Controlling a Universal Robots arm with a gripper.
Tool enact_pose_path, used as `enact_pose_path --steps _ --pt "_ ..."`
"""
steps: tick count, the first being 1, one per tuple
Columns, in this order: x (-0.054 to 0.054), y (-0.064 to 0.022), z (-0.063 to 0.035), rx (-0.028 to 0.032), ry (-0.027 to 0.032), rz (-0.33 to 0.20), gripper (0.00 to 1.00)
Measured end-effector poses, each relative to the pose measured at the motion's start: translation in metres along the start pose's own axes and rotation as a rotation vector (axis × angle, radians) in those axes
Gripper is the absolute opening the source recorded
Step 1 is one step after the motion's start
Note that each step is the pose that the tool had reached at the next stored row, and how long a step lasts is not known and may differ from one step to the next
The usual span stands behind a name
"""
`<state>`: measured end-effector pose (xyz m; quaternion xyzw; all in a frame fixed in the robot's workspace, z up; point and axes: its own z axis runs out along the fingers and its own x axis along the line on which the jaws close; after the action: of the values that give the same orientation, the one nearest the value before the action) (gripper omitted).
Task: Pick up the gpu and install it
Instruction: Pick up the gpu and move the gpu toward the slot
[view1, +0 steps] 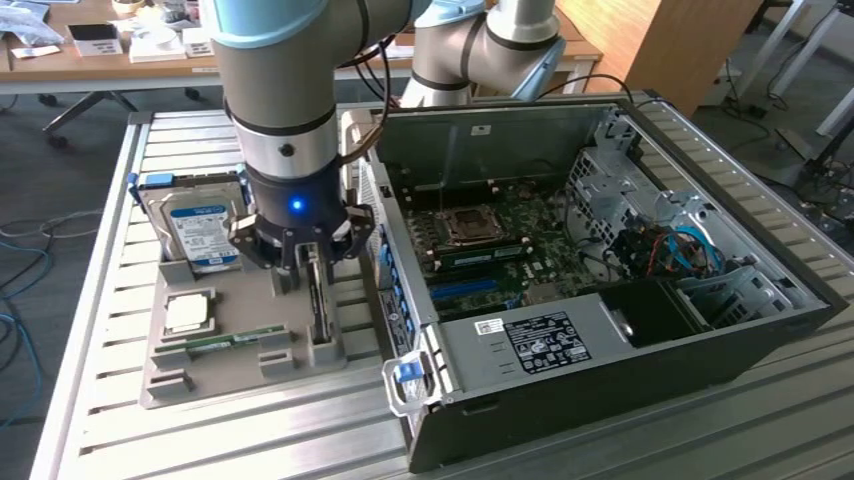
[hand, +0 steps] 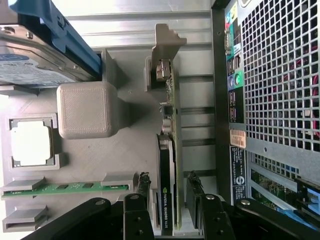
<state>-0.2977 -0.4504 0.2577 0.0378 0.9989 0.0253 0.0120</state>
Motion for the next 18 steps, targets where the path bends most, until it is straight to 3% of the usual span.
enact_pose_path --steps 18 --pt "-0.001 0.0004 0.0194 0.0001 0.0001 0.000 0.43"
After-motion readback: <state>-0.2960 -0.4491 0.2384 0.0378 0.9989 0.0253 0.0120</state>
